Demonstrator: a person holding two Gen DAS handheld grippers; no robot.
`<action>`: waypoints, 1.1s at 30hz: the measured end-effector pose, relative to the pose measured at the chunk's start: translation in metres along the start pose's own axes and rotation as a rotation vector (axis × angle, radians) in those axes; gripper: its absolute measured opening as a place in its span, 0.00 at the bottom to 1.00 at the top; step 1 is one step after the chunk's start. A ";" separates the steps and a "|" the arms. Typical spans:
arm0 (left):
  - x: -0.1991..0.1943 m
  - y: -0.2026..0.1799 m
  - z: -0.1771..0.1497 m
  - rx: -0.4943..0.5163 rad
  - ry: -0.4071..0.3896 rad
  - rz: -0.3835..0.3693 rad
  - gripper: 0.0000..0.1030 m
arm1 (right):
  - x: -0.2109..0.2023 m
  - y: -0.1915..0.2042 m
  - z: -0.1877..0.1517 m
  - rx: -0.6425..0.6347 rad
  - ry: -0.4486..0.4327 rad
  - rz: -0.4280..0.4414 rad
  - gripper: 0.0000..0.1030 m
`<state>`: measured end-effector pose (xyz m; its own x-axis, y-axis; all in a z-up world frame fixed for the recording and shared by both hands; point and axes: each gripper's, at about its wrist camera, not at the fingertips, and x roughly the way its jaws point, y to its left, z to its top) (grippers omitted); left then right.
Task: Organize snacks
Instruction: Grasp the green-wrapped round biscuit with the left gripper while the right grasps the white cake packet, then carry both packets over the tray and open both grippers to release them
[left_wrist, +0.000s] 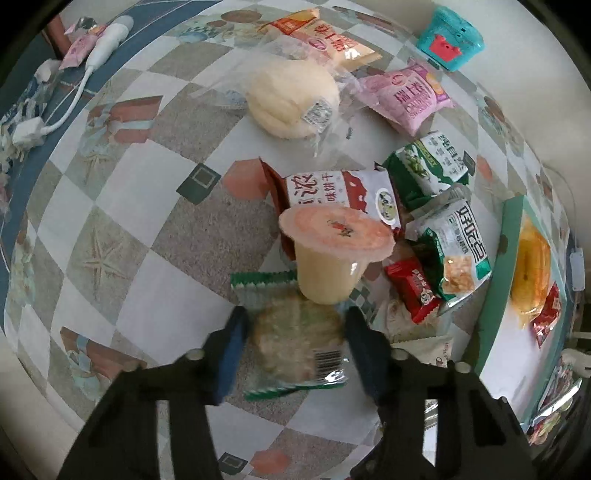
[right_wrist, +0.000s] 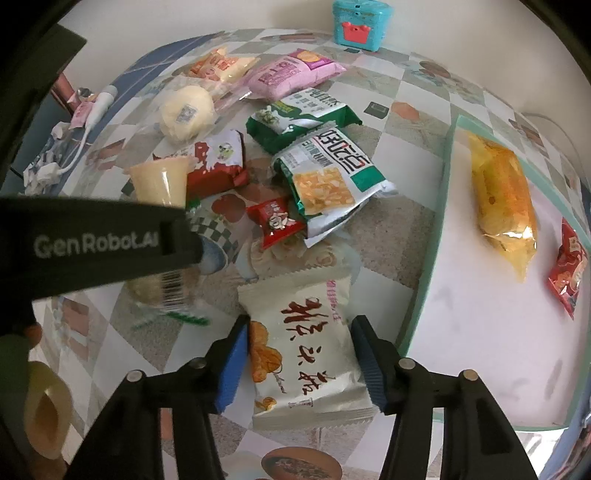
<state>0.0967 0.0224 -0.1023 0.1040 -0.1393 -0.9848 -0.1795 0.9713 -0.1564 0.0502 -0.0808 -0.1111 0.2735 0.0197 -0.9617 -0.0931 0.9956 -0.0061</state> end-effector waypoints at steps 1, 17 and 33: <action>0.000 -0.002 0.001 0.006 -0.002 0.004 0.51 | -0.001 -0.001 0.000 0.001 0.000 0.001 0.55; -0.032 -0.019 0.003 0.024 -0.045 -0.048 0.49 | -0.033 -0.026 0.015 0.062 -0.054 0.042 0.55; -0.073 -0.011 0.007 0.019 -0.156 -0.069 0.49 | -0.065 -0.027 0.017 0.100 -0.137 0.019 0.55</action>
<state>0.0976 0.0235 -0.0285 0.2665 -0.1758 -0.9477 -0.1481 0.9641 -0.2205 0.0511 -0.1071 -0.0443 0.4011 0.0437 -0.9150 -0.0058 0.9990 0.0451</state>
